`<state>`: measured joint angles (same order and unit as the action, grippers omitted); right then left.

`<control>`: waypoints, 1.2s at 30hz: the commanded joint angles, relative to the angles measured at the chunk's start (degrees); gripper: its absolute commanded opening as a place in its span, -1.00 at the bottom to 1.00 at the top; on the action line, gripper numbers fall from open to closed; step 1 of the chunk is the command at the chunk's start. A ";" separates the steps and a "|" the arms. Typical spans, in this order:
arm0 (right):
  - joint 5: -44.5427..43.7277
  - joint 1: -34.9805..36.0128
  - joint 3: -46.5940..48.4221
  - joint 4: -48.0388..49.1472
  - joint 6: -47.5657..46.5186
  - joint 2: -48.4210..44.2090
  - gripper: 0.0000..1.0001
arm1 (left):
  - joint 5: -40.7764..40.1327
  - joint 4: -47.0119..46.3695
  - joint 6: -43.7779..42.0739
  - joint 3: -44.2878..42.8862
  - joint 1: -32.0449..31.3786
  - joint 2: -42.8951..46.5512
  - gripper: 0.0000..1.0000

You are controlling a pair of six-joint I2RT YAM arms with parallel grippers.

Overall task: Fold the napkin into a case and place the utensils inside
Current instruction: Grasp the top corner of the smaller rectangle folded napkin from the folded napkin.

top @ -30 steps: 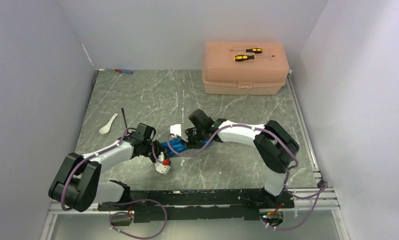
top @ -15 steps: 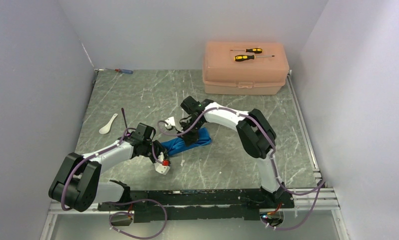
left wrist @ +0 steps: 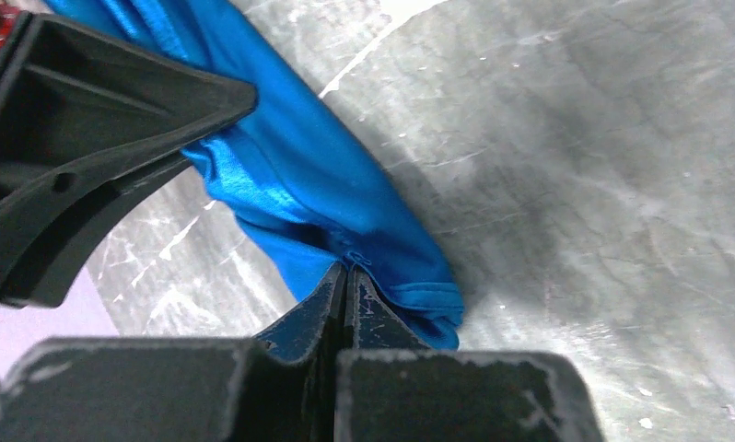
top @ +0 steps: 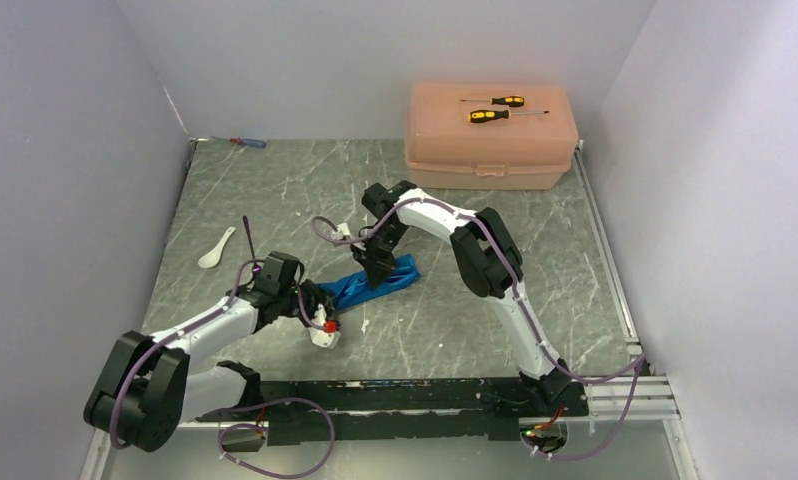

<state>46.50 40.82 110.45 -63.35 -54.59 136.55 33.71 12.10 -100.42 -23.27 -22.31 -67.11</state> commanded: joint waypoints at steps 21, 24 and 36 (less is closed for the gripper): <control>2.22 -0.60 1.34 -2.93 -1.90 4.80 -0.74 | 13.97 -5.49 5.17 -5.53 -0.71 0.35 -0.52; 1.95 -0.49 1.21 -2.71 -1.62 4.87 -0.74 | 15.67 -6.35 2.55 -6.05 -1.50 -1.48 -0.46; 2.24 -0.55 -0.50 -1.58 -1.22 4.04 -0.75 | 10.22 -4.34 -5.85 -11.36 -5.67 -16.31 -0.82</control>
<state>50.85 39.68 112.20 -65.67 -54.43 138.87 47.00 7.55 -103.24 -30.61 -27.14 -78.56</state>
